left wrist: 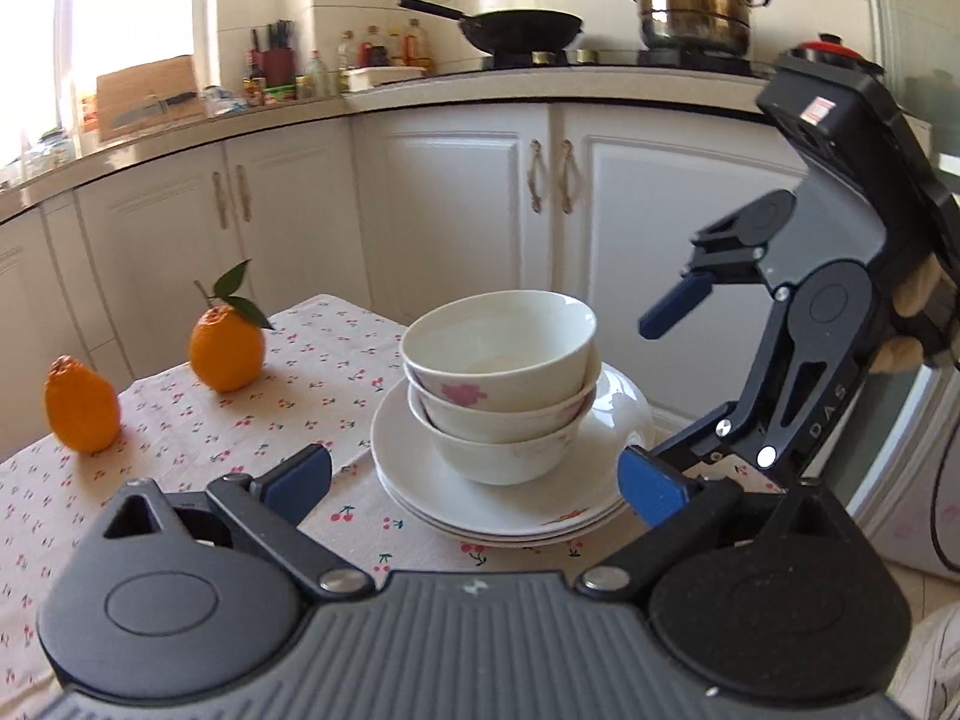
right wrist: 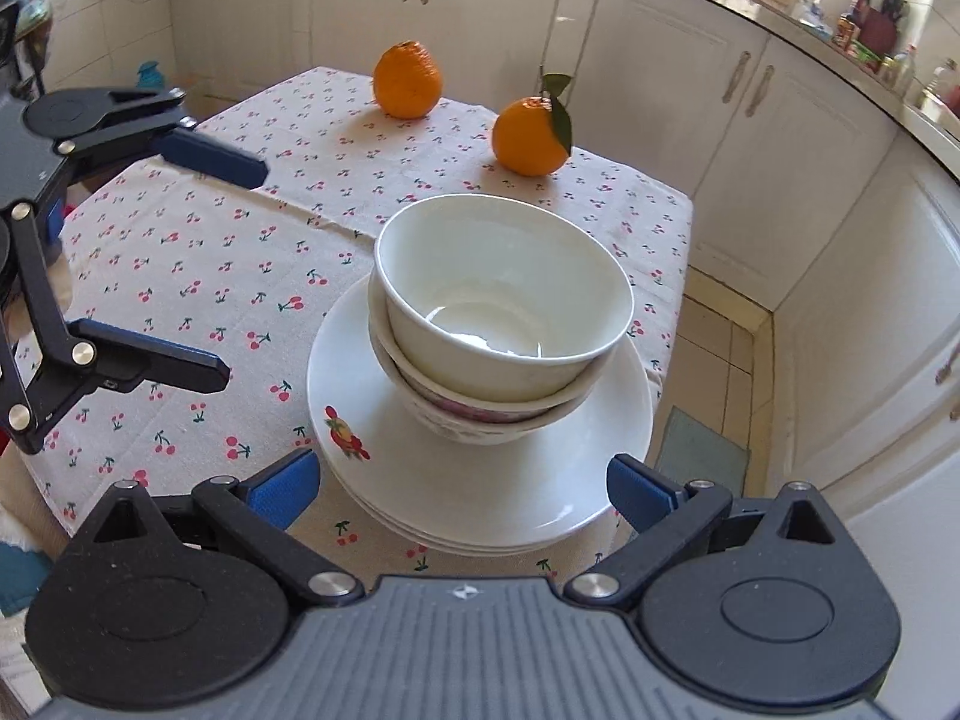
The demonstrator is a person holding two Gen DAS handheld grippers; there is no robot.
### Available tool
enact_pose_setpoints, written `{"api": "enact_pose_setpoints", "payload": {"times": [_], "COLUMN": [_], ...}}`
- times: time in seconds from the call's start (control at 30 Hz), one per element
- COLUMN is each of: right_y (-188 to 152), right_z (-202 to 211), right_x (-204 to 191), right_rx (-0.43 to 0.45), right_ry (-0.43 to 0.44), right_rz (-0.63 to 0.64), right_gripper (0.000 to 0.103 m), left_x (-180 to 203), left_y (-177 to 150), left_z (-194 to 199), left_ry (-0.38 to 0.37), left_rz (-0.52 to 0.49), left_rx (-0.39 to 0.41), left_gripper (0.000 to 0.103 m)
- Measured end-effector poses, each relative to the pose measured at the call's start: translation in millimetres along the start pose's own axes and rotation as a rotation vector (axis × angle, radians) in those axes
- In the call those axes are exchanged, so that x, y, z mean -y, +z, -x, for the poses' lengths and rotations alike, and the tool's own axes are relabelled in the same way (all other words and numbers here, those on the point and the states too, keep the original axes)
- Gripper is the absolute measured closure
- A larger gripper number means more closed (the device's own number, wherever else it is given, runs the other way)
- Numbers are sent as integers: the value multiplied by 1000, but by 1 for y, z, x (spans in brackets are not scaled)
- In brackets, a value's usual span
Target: Organize plates and bowls
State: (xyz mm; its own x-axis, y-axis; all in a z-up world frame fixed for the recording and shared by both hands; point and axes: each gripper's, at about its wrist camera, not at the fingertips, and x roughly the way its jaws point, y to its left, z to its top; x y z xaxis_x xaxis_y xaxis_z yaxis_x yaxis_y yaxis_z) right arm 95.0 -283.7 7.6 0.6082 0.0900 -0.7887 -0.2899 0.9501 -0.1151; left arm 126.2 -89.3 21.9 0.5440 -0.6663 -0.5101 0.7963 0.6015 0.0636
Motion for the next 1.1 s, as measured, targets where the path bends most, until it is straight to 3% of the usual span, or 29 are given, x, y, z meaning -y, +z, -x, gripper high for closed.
{"api": "enact_pose_setpoints", "payload": {"times": [0.2, 0.3, 0.4, 0.53, 0.67, 1.1], "right_y": [-14, -18, -18, -15, -11, -10], "right_z": [9, 19, 32, 45, 52, 46], "right_x": [-17, -27, -34, -38, -44, -54], "right_rx": [6, 29, 74, 130, 154, 158], "right_ry": [-115, -154, -184, -200, -239, -228], "right_rz": [-249, -312, -356, -414, -396, -381], "right_gripper": [0, 0, 0, 0, 0, 0], "left_x": [11, 7, 7, 5, 6, 11], "left_y": [-8, -13, -12, -8, -5, -3], "left_z": [20, 28, 37, 50, 59, 59], "left_ry": [260, 322, 399, 444, 486, 536], "left_rz": [162, 276, 325, 363, 379, 369], "left_rx": [-56, -125, -155, -150, -135, -139], "left_gripper": [1, 1, 1, 1, 1, 1]}}
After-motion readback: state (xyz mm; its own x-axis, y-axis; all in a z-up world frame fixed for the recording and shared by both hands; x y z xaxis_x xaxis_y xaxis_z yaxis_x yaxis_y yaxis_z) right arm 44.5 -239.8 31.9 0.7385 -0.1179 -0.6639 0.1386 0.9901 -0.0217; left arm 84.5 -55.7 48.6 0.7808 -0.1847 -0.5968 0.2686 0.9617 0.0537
